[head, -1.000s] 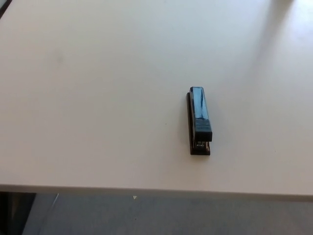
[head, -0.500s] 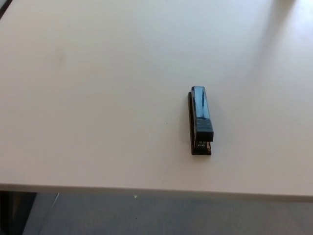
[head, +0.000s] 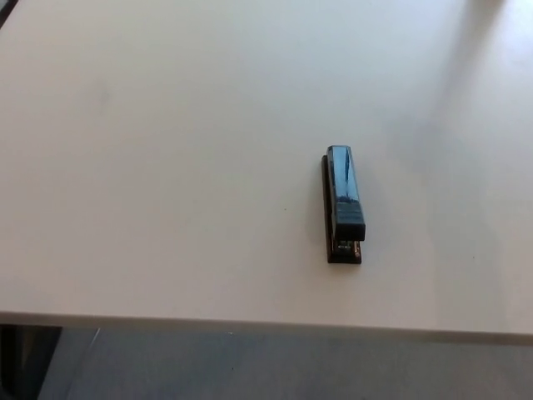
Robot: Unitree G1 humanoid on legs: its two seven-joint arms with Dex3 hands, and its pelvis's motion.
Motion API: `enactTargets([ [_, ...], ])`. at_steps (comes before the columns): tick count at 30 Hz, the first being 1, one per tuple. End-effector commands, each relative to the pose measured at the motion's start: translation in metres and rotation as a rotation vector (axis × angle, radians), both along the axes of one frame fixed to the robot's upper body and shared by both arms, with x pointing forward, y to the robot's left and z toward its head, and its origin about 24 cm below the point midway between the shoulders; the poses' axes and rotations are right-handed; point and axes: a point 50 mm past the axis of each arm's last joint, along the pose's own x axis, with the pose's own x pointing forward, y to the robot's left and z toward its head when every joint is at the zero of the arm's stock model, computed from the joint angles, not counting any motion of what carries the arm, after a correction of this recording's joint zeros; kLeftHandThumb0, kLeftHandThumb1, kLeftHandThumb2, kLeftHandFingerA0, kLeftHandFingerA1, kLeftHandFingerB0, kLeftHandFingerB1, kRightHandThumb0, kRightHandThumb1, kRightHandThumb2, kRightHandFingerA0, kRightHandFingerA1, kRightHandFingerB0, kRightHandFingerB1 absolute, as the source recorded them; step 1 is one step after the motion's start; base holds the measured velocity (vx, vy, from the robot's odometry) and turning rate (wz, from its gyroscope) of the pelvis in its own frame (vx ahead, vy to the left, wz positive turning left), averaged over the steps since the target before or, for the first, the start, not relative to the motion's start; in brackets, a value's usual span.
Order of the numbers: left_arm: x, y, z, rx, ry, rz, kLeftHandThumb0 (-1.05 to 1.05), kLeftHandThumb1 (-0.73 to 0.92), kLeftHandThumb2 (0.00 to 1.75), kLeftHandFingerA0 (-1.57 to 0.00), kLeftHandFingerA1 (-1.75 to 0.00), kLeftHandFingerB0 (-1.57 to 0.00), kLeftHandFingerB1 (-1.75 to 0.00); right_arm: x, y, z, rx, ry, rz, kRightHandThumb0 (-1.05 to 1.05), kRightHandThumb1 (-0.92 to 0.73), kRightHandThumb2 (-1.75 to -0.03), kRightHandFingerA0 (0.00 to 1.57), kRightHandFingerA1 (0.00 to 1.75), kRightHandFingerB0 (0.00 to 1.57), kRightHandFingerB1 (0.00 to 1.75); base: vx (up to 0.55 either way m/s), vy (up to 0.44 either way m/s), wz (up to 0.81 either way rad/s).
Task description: The robot uses its right hand to press on the stapler that is in the middle of the desk
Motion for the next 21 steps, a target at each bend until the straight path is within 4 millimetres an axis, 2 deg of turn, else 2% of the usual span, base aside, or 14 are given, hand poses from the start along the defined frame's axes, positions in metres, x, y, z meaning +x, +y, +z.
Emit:
enactTargets([
  [1,0.0,0.012,0.009,0.054,-0.004,-0.021,-0.35,0.52,1.11,-0.02,-0.49,0.0,-0.48,0.042,0.097,0.009,-0.082,0.136,0.362,-0.03,-0.75,-0.76,1.26,1.03,0.8,1.08,0.0,0.0,0.0],
  [3,0.001,0.011,0.009,0.055,-0.004,-0.026,-0.35,0.52,1.11,-0.02,-0.49,0.0,-0.48,0.048,0.11,0.007,-0.092,0.161,0.368,-0.04,-0.76,-0.75,1.26,1.03,0.78,1.1,0.0,0.0,0.0],
  [5,0.001,0.011,0.008,0.055,-0.002,-0.028,-0.36,0.5,1.1,-0.02,-0.49,0.0,-0.48,0.06,0.129,0.002,-0.11,0.201,0.392,-0.08,-0.78,-0.72,1.25,0.95,0.71,1.12,0.0,0.0,0.0],
  [8,-0.001,0.012,0.008,0.047,0.001,-0.023,-0.36,0.49,1.1,-0.02,-0.49,0.0,-0.48,0.082,0.154,-0.012,-0.119,0.257,0.44,-0.14,-0.82,-0.64,1.28,0.87,0.77,1.01,0.0,0.0,0.0],
  [9,-0.001,0.012,0.008,0.046,0.003,-0.024,-0.36,0.49,1.1,-0.02,-0.49,0.0,-0.48,0.087,0.161,-0.015,-0.132,0.286,0.422,-0.16,-0.8,-0.66,1.31,0.77,0.79,0.99,0.0,0.0,0.0],
  [10,-0.001,0.012,0.008,0.045,0.004,-0.025,-0.36,0.5,1.1,-0.02,-0.49,0.0,-0.48,0.092,0.171,-0.018,-0.135,0.308,0.421,-0.19,-0.81,-0.64,1.22,0.87,0.75,1.08,0.0,0.0,0.0],
  [12,-0.001,0.011,0.007,0.04,-0.001,-0.023,-0.36,0.52,1.11,-0.02,-0.49,0.0,-0.48,0.1,0.184,-0.024,-0.1,0.351,0.466,-0.18,-0.82,-0.65,1.2,0.82,0.73,1.04,0.0,0.0,0.0],
  [13,-0.001,0.011,0.007,0.037,0.001,-0.02,-0.36,0.51,1.11,-0.01,-0.49,0.0,-0.48,0.103,0.189,-0.029,-0.096,0.377,0.474,-0.16,-0.82,-0.65,1.19,0.86,0.71,1.14,0.0,0.0,0.0],
  [14,-0.001,0.011,0.007,0.037,0.004,-0.018,-0.36,0.51,1.11,-0.01,-0.49,0.0,-0.48,0.106,0.192,-0.033,-0.091,0.392,0.484,-0.16,-0.82,-0.65,1.19,0.86,0.71,1.14,0.0,0.0,0.0],
  [15,-0.001,0.011,0.007,0.048,0.008,-0.029,-0.36,0.49,1.1,-0.02,-0.49,0.0,-0.48,0.109,0.195,-0.039,-0.079,0.422,0.486,-0.19,-0.81,-0.65,1.27,0.84,0.75,1.14,0.0,0.0,0.0],
  [17,-0.002,0.011,0.008,0.062,0.013,-0.042,-0.36,0.49,1.1,-0.02,-0.49,0.0,-0.48,0.113,0.2,-0.046,-0.064,0.468,0.49,-0.19,-0.81,-0.65,1.27,0.84,0.75,1.14,0.0,0.0,0.0],
  [19,-0.007,0.009,0.004,0.037,0.016,-0.028,-0.36,0.49,1.09,-0.02,-0.49,0.0,-0.48,0.116,0.21,-0.064,-0.103,0.533,0.456,-0.2,-0.8,-0.64,1.29,0.91,0.7,1.17,0.0,0.0,0.0],
  [20,-0.007,0.009,0.004,0.037,0.016,-0.028,-0.82,0.76,1.03,-0.17,-0.46,-0.09,-0.39,0.116,0.213,-0.072,-0.1,0.56,0.465,-0.18,-0.81,-0.65,1.27,0.89,0.69,1.18,0.0,0.0,0.0],
  [21,-0.007,0.009,0.004,0.04,0.016,-0.028,-0.82,0.76,1.03,-0.17,-0.45,-0.1,-0.39,0.116,0.216,-0.08,-0.091,0.58,0.471,-0.16,-0.81,-0.65,1.24,0.89,0.69,1.16,0.0,0.0,0.0],
])
